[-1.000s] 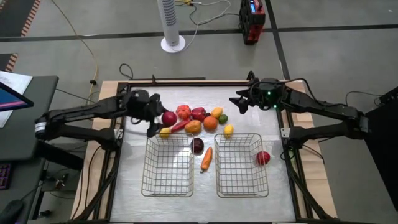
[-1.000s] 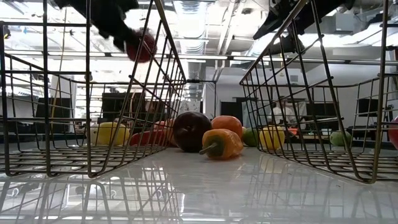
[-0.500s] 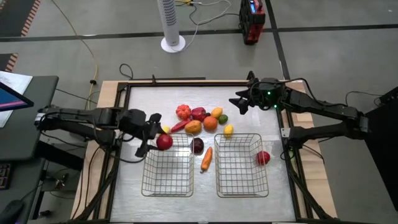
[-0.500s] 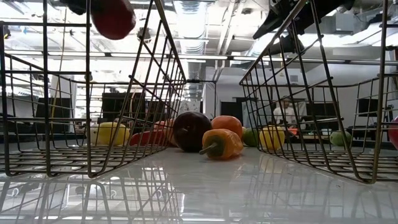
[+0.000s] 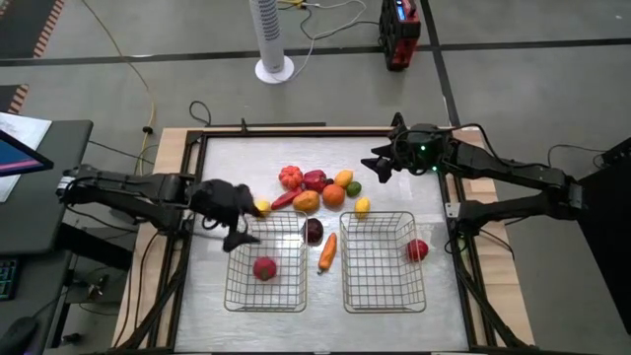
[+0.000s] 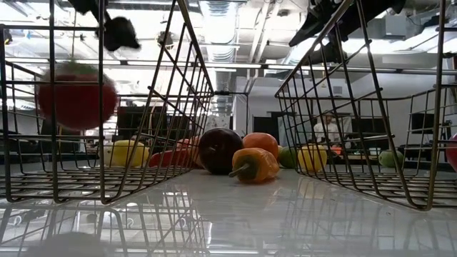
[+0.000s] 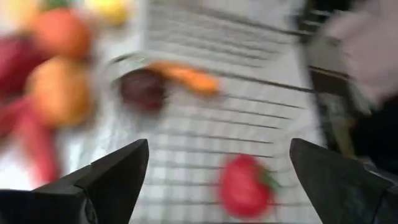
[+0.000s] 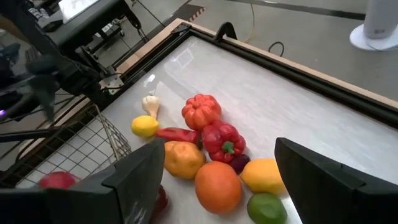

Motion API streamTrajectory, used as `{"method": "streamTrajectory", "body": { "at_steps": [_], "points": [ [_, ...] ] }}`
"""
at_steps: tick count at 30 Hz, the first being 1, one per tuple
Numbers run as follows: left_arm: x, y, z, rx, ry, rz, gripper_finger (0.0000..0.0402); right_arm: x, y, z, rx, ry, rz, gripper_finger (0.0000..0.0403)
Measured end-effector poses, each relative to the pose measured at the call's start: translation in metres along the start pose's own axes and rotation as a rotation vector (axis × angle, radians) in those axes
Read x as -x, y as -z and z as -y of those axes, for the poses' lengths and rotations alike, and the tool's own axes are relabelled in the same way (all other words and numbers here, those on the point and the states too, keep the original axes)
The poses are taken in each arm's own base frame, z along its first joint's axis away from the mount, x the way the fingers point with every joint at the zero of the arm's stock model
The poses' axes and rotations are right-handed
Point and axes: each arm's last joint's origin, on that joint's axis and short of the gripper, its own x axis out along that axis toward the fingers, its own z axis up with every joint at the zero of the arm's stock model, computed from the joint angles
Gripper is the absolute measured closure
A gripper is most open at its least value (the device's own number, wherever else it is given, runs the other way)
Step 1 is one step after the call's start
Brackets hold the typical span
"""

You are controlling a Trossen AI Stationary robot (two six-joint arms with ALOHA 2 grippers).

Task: Sort produce into baskets
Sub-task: Put the garlic into the right brown wire basket

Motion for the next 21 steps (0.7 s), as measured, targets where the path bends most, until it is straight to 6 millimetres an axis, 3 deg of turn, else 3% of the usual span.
{"method": "streamTrajectory", "body": {
  "at_steps": [7,15,21],
  "points": [
    [0.008,0.007,-0.04,0.202,-0.235,-0.125,0.0047,0.0,0.001,-0.002,-0.022,-0.008,-0.002,0.0072],
    [0.021,0.014,-0.074,0.114,-0.409,-0.233,0.0082,0.0,0.0,-0.002,-0.039,-0.006,0.001,0.0072],
    [0.022,0.022,-0.106,0.19,-0.431,-0.291,0.0111,0.0,0.0,-0.001,-0.042,-0.002,0.004,0.0072]
  ]
}}
